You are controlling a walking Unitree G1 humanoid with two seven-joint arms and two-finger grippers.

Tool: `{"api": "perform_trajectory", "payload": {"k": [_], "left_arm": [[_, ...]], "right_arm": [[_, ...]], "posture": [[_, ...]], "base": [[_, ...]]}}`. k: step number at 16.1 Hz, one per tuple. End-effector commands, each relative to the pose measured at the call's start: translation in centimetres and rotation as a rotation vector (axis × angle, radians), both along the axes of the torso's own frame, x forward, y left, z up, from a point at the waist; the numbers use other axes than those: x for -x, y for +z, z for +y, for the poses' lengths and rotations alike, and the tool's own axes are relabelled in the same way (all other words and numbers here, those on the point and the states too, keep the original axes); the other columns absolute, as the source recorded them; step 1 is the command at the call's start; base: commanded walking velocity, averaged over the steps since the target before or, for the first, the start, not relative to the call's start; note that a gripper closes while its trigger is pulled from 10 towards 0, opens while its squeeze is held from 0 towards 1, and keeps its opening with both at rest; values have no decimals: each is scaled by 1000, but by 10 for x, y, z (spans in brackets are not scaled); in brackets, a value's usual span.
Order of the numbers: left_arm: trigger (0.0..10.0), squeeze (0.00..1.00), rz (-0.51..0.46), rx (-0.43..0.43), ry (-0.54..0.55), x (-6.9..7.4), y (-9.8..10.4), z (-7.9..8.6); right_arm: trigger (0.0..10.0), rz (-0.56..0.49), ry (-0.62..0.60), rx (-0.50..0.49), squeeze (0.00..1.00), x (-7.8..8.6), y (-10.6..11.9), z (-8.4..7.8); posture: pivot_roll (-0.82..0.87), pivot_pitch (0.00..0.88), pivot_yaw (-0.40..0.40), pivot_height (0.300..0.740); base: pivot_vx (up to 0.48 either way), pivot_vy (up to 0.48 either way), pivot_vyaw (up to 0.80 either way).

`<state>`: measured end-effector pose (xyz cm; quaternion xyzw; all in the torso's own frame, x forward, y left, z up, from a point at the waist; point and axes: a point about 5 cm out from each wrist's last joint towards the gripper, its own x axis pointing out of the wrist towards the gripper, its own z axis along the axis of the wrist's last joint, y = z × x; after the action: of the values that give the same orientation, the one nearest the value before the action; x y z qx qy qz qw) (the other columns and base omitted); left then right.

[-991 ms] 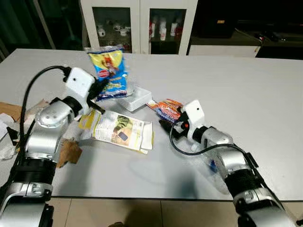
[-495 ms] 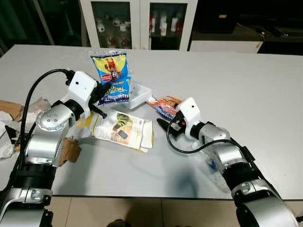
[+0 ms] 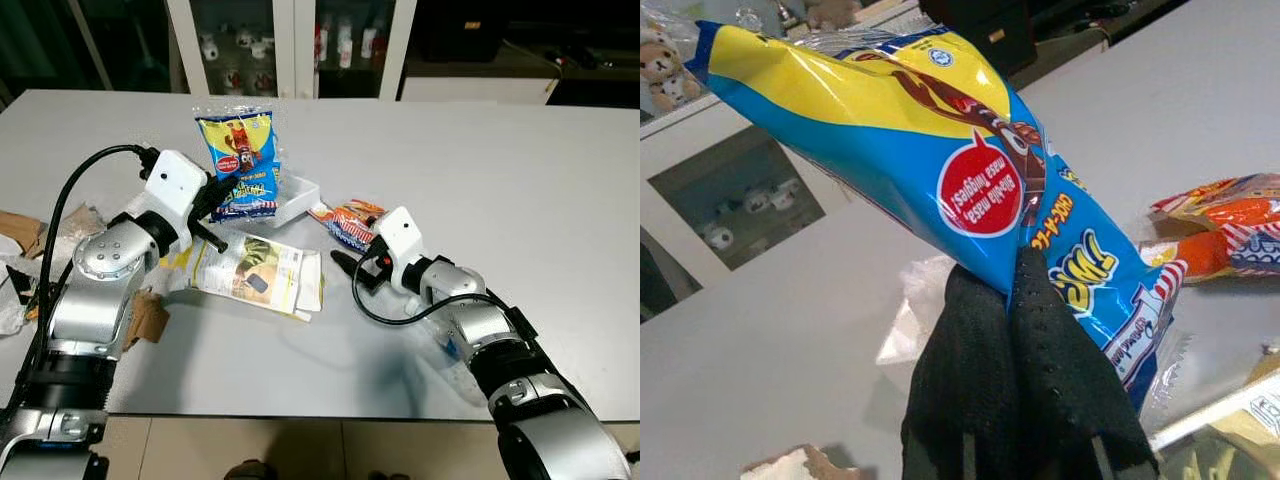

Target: Picking trash to rubbish bin

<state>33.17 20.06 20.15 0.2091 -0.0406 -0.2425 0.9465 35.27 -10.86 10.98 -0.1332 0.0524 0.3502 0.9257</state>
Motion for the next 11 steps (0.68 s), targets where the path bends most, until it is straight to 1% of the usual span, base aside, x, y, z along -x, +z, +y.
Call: {"api": "perform_trajectory", "payload": {"k": [1,5,7,11], "left_arm": [[10000,0,4,-18,-18,4,2,-2],[10000,0,-5,-27,-18,12,5,-6],[10000,0,-7,-31,-16,14,5,-7],[10000,0,-11,-48,-3,17,6,-8]], "right_arm": [[10000,-7,5,28,0,-1,-1,1],[10000,-11,-1,57,0,0,-6,2],[10000,-19,-15,83,0,-1,-9,3],[10000,-33,-28,102,0,-2,-10,4]], "posture": [[120,113,6,740],[133,132,6,740],[141,141,5,740],[147,142,4,740]], "base": [[0,0,0],[0,0,0],[0,0,0],[0,0,0]]}}
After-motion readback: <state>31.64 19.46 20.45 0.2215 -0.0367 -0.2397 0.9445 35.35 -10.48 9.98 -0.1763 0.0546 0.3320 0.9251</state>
